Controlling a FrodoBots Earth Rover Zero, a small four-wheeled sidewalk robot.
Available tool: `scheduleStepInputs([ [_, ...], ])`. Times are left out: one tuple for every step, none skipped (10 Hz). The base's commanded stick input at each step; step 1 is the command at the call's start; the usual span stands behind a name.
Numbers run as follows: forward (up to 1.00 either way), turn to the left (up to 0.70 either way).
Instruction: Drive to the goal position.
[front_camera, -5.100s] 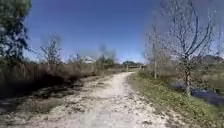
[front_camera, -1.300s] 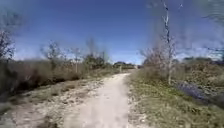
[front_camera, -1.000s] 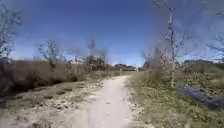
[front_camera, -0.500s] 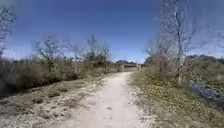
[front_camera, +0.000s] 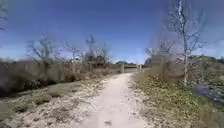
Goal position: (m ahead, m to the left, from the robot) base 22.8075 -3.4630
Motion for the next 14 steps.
scheduleStepInputs([
  [0.70, -0.01],
  [0.70, -0.02],
  [0.70, -0.03],
  [0.70, -0.04],
  [0.70, -0.05],
  [0.70, -0.06],
  [0.70, -0.07],
  [0.70, -0.02],
  [0.70, 0.00],
  [0.70, 0.00],
  [0.70, 0.00],
  [0.70, 0.00],
  [0.70, 0.00],
  [0.70, 0.00],
])
